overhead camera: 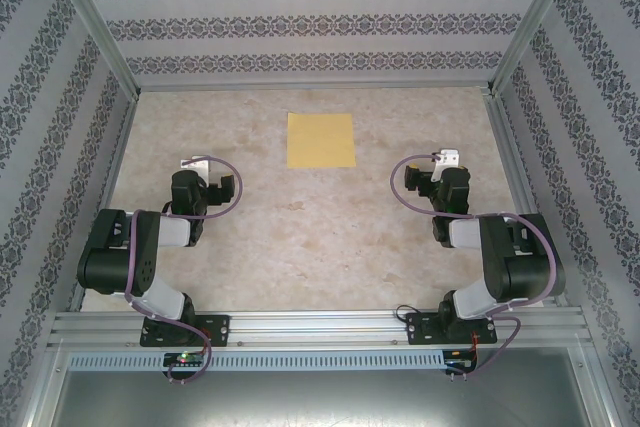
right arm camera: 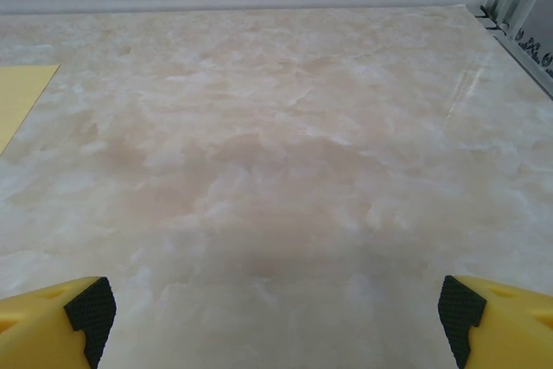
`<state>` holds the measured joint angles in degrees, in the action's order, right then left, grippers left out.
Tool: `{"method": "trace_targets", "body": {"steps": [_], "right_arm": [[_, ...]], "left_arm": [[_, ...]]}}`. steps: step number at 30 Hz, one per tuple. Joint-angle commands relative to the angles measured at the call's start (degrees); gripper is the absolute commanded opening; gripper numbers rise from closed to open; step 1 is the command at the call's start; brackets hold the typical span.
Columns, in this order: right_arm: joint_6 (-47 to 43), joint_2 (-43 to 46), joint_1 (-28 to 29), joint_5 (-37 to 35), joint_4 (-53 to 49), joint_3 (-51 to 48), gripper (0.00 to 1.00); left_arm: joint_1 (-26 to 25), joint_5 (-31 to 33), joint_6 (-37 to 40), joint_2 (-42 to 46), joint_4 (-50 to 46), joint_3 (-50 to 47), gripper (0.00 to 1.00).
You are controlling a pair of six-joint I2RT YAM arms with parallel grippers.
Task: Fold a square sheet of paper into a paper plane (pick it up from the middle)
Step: Move the square sheet of paper to the center of the table.
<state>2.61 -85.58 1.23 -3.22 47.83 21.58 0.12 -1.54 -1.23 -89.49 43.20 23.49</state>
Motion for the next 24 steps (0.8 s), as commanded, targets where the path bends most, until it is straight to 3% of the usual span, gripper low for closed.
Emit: {"method": "trace_targets", "body": {"steps": [1, 5, 8, 16, 19, 24], "right_arm": [[-0.2, 7.2, -0.3, -1.3, -3.7, 0.8, 0.98], [2.9, 18.2, -0.1, 0.7, -16.3, 2.6, 0.98], [6.9, 23.7, 1.2, 5.8, -27.0, 6.1, 0.98], [14.1, 24.9, 12.9, 5.0, -45.1, 14.9, 0.98], [16.2, 22.0, 19.0, -0.5, -49.7, 18.6, 0.98], [18.9, 14.1, 25.7, -4.0, -54.5, 25.8, 0.98]], "left_arm": [[0.3, -0.4, 1.1, 5.2, -3.3, 2.2, 1.00], [-0.1, 0.7, -1.4, 13.2, -18.0, 7.8, 1.00], [-0.1, -3.3, -7.0, 18.0, -25.2, 10.5, 1.00], [-0.5, -16.9, -20.0, 22.2, -49.9, 20.3, 1.00], [-0.7, -24.4, -23.1, 22.9, -49.9, 19.9, 1.00], [-1.5, -29.6, -26.1, 21.7, -47.2, 17.8, 1.00]]}}
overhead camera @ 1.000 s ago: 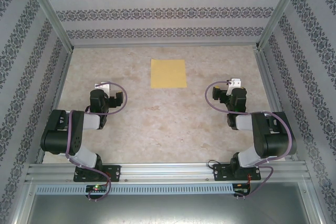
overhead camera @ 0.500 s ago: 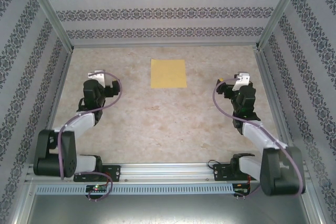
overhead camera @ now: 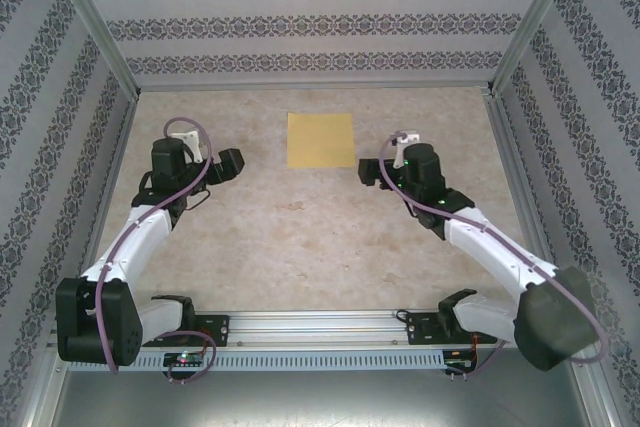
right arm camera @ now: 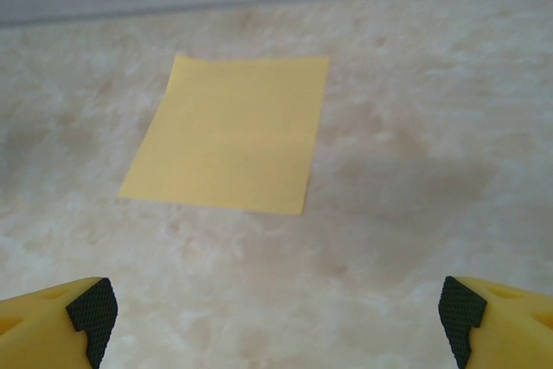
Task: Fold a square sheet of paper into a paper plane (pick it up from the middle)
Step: Move the square sheet of paper to the center of the table.
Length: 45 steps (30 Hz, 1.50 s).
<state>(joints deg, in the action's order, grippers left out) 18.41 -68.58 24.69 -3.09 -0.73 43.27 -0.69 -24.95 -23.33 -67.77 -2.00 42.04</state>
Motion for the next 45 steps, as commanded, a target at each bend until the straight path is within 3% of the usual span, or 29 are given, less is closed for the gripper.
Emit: {"method": "trace_targets", "body": {"steps": [1, 11, 25, 29, 45], "right_arm": [[3.0, -4.8, 3.4, -4.8, -6.5, 5.8, 0.98], [5.3, -25.4, 7.5, -3.6, -7.3, 20.8, 0.98], [7.2, -48.7, 5.4, -1.7, -14.1, 41.8, 0.97], [7.8, -54.8, 4.2, -1.0, -22.0, 50.8, 0.98], [7.6, -65.3, 4.4, 1.2, -29.1, 62.4, 0.97]], "left_arm": [[-0.8, -6.8, -4.2, -0.3, -1.3, -1.0, 1.00], [-2.9, -7.9, -7.2, -4.7, 4.8, -1.2, 1.00], [-5.0, -7.6, -6.0, -8.4, 3.9, 2.1, 1.00], [-5.4, -7.7, -5.9, -9.1, 3.8, 2.2, 1.00], [-5.5, -7.5, -4.9, -12.6, 4.0, 1.7, 1.00]]}}
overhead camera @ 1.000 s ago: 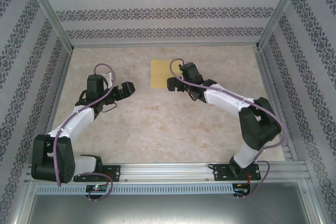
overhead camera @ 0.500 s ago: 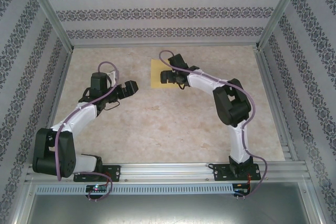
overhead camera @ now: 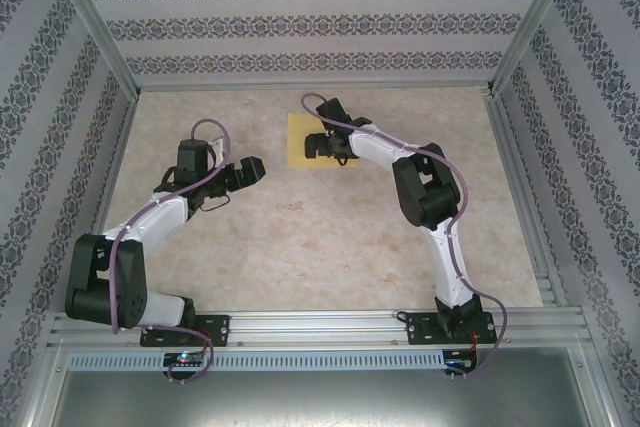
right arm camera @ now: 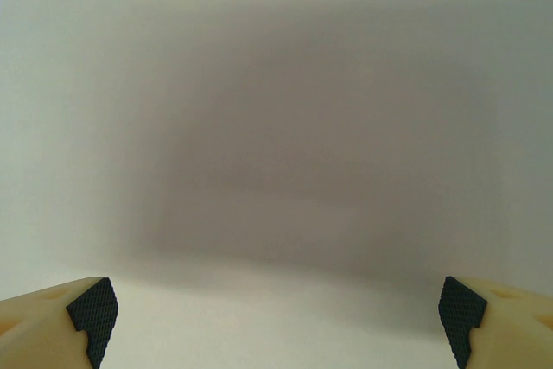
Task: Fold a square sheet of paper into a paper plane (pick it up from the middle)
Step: Move the square sheet of paper to the center of the table.
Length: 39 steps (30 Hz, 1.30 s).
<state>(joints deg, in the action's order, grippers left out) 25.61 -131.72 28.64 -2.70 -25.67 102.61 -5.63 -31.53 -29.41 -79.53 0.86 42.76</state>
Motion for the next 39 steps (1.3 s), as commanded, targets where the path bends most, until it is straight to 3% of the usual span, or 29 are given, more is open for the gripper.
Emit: {"method": "trace_targets", "body": {"steps": [1, 23, 39], "right_arm": [[0.5, -2.4, 0.5, 1.2, -4.3, 3.1, 0.97], [-2.8, -3.3, 3.1, -4.2, -19.9, 5.6, 0.89], [-6.7, 8.8, 8.4, -8.2, -14.7, -14.7, 0.87]], "left_arm": [[-0.5, -1.0, 1.1, -1.1, 1.3, 1.1, 1.00], [-0.6, -1.5, 2.2, -3.2, 0.3, 1.5, 1.00], [-0.6, -1.3, 3.4, 0.3, -3.5, 1.5, 1.00]]}}
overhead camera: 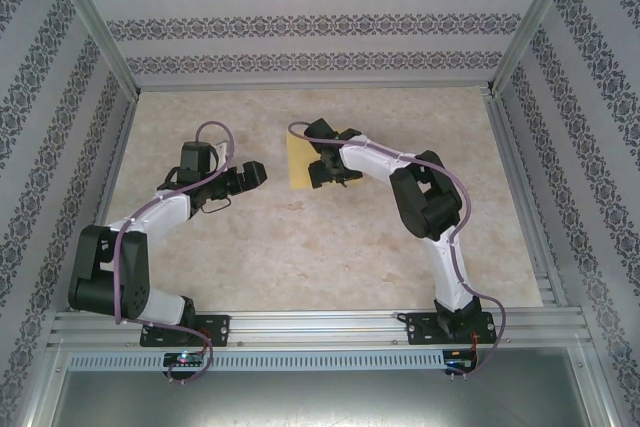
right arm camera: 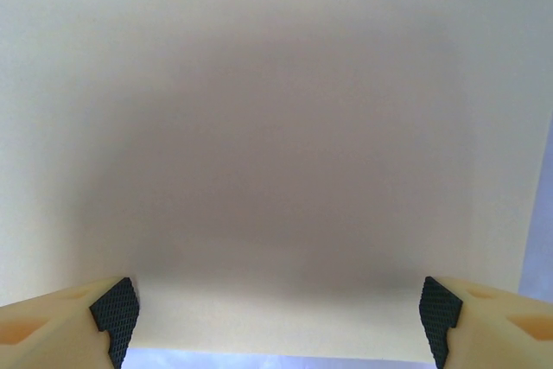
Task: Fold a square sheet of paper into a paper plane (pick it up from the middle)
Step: Move the square sheet of paper to the center of the table.
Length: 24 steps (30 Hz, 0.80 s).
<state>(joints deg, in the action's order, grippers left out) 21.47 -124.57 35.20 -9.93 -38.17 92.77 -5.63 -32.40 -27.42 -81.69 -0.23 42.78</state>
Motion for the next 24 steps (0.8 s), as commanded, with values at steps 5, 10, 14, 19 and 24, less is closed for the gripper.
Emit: {"method": "trace_targets", "body": {"steps": [5, 10, 14, 19, 24], "right_arm": [[0.9, 7.8, 2.9, 1.4, 0.8, -14.2, 0.88], [4.0, 14.3, 5.5, 0.7, 3.1, -22.6, 0.88], [6.6, 17.4, 7.5, 0.8, 3.8, -26.1, 0.88], [7.9, 19.4, 8.4, 0.8, 3.9, -22.7, 0.89], [11.9, 18.0, 6.7, 0.8, 4.5, -19.1, 0.91]], "left_arm": [[-0.6, -0.3, 1.4, 4.8, -4.7, 1.3, 1.00], [-0.8, -0.4, 0.6, 7.7, -7.1, 0.4, 1.00], [-0.8, -0.1, 1.0, 9.5, -9.1, -0.1, 1.00], [-0.9, 0.0, 0.9, 9.7, -8.9, -0.5, 1.00], [-0.8, 0.1, 0.3, 10.7, -8.4, -1.5, 1.00]]}}
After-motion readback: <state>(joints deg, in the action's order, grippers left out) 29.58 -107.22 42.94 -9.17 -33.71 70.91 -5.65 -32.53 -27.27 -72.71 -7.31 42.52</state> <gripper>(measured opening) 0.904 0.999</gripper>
